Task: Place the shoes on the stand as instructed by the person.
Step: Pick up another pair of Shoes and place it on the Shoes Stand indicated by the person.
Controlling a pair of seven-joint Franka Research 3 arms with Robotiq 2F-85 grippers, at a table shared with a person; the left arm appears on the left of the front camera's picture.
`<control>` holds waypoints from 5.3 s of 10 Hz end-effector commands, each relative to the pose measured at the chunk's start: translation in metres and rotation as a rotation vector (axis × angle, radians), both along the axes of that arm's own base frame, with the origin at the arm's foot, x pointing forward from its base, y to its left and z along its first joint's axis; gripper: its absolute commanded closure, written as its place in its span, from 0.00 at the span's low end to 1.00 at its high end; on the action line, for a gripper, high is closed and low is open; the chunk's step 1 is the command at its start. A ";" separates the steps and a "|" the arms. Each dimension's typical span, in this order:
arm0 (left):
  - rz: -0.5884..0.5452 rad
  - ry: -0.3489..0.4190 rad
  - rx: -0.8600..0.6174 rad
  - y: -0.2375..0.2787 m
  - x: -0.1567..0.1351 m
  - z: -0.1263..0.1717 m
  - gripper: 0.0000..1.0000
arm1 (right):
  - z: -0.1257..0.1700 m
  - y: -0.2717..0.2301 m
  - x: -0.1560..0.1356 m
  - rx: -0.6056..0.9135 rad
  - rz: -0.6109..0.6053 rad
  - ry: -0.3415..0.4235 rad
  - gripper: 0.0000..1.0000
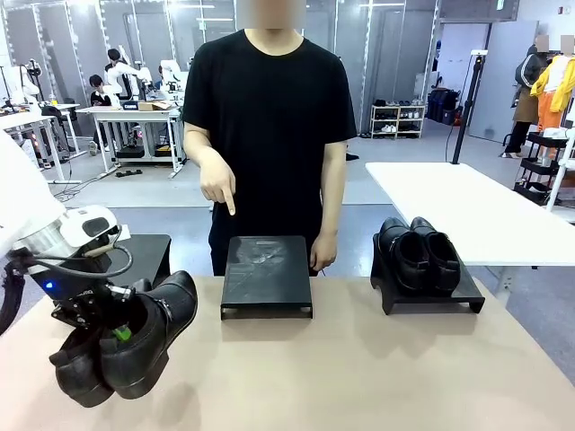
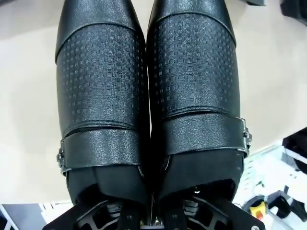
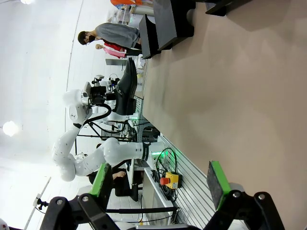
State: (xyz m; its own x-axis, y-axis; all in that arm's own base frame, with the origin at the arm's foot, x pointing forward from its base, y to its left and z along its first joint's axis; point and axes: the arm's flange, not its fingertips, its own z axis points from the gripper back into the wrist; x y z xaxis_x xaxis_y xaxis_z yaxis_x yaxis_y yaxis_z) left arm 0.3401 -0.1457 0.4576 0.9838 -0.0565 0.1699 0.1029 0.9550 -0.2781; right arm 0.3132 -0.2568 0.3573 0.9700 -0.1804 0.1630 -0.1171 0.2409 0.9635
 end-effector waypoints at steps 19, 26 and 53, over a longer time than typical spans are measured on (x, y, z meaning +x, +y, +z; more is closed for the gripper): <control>0.092 -0.318 0.220 -0.233 0.130 0.102 0.90 | 0.002 0.001 -0.004 -0.005 0.010 -0.002 0.00; 0.049 -0.411 0.237 -0.264 0.222 0.027 0.90 | 0.002 0.001 -0.004 -0.005 0.010 -0.002 0.00; 0.055 -0.383 0.279 -0.257 0.256 -0.031 0.00 | 0.002 0.001 -0.004 -0.005 0.010 -0.002 0.00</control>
State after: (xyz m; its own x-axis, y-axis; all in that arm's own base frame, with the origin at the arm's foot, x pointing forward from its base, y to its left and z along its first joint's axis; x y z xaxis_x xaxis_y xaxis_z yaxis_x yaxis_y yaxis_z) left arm 0.5928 -0.4020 0.4265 0.8622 -0.0944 0.4976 0.0906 0.9954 0.0319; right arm 0.3129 -0.2569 0.3574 0.9699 -0.1808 0.1633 -0.1172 0.2411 0.9634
